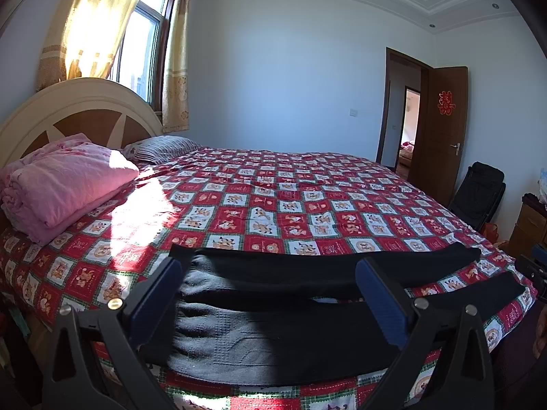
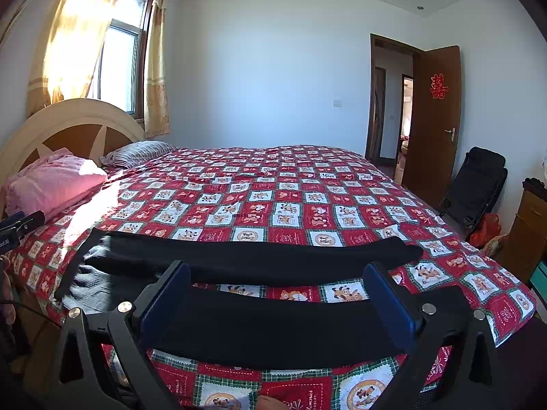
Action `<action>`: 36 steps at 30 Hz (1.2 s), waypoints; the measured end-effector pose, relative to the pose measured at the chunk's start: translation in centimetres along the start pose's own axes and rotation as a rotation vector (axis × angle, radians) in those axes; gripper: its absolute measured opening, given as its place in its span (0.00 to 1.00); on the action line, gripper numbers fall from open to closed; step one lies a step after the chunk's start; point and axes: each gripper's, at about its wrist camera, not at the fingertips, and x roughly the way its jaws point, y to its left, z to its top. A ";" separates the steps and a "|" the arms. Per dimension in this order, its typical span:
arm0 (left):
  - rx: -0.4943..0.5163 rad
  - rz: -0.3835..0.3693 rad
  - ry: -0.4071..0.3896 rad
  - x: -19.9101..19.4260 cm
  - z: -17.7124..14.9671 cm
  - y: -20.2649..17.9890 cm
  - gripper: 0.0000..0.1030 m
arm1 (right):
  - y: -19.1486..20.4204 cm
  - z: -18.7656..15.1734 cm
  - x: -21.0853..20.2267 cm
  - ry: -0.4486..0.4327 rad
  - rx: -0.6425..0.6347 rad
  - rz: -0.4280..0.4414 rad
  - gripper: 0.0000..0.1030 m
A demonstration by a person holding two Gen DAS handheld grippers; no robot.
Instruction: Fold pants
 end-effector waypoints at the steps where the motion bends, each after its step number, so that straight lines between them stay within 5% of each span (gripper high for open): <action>1: 0.000 0.001 0.000 0.0 -0.1 -0.1 1.00 | 0.0 0.0 0.0 0.001 0.001 0.000 0.99; 36: -0.004 -0.011 0.025 0.9 -1.3 0.1 1.00 | -0.1 -0.7 1.2 0.026 0.003 -0.016 0.99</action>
